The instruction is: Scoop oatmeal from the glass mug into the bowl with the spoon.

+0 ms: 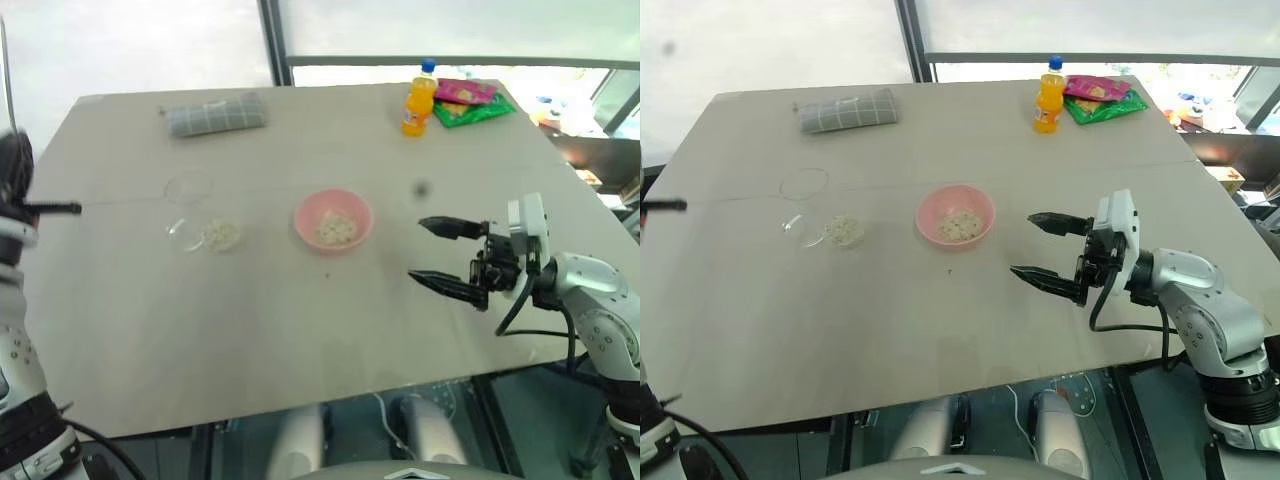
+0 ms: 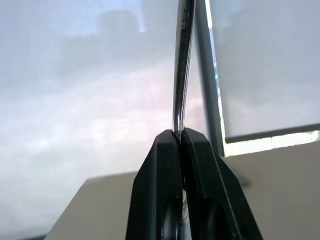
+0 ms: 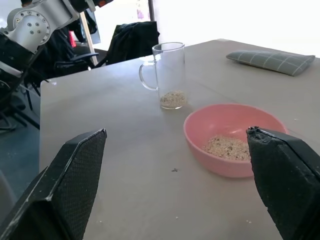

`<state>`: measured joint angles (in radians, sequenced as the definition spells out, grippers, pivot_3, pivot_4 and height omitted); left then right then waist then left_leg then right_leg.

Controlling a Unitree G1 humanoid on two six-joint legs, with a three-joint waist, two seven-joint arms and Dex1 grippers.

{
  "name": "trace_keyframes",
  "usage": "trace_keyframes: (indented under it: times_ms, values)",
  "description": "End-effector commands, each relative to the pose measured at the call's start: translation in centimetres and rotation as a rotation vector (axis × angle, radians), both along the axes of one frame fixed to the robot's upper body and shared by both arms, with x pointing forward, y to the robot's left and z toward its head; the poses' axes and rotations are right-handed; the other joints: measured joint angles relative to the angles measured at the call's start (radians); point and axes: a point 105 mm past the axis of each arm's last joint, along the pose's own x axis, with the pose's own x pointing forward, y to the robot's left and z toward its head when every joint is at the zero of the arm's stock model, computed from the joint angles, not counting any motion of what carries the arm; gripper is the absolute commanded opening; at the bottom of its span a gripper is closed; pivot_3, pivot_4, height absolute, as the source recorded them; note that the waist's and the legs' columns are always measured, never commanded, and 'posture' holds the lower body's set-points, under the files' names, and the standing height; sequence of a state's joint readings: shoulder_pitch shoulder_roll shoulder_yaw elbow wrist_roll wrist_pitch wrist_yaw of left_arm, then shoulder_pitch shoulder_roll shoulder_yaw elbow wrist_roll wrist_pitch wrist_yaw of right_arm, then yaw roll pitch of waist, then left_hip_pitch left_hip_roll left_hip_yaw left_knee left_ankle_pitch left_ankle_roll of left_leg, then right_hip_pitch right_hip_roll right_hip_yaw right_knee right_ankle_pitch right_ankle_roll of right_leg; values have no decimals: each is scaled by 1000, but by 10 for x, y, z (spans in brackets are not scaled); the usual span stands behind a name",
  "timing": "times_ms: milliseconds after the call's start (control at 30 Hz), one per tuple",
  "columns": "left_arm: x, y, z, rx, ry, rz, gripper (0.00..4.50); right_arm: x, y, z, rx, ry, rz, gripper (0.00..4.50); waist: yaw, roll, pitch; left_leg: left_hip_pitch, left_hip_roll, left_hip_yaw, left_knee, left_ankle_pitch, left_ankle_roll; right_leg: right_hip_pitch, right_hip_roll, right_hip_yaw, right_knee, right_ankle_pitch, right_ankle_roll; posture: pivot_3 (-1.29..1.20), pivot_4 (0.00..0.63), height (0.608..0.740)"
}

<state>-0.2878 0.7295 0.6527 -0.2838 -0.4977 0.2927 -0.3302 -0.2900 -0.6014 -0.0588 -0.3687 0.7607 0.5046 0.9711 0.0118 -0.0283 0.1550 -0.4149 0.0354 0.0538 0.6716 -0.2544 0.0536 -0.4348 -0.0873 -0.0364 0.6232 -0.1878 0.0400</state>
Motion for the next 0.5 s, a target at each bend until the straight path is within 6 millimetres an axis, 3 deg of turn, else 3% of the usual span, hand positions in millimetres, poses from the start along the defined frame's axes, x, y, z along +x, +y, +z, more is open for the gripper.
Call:
trace_keyframes:
  times_ms: [33, 200, 267, 367, 500]
  values:
    - [5, -59, 24, 170, -25, -173, 66, 7, 0, 28, 101, -29, -37, 4500, 0, 0, 0, 0, 0, 1, 0, 0, 0, 0, 2, -1, 0, 0, 0, 0, 150, 740]
    - [18, -133, 0, 360, 72, -376, 66, 21, 16, 55, 213, 34, -97, 4500, -1, 1, 1, 1, 0, 5, 0, 0, 0, 0, 4, 0, 2, 2, 4, 0, 150, 740]
    - [23, -160, -9, 337, 58, -453, 66, 23, 27, 68, 271, 44, -98, 4500, 0, 2, 1, 1, 0, 6, 0, 0, 0, 0, 4, 1, 2, 2, 4, 0, 150, 740]
    - [29, -191, -25, 304, 69, -547, 66, 29, 40, 83, 366, 72, -114, 4500, 1, 2, 1, 0, 0, 5, 0, 1, -1, 0, 5, 1, 2, 2, 4, 0, 150, 740]
    - [32, -216, -39, 290, 77, -612, 66, 47, 45, 89, 426, 148, -222, 4500, 0, 2, 1, 0, 0, 5, 1, 1, -1, 0, 5, 1, 2, 2, 4, 0, 150, 740]
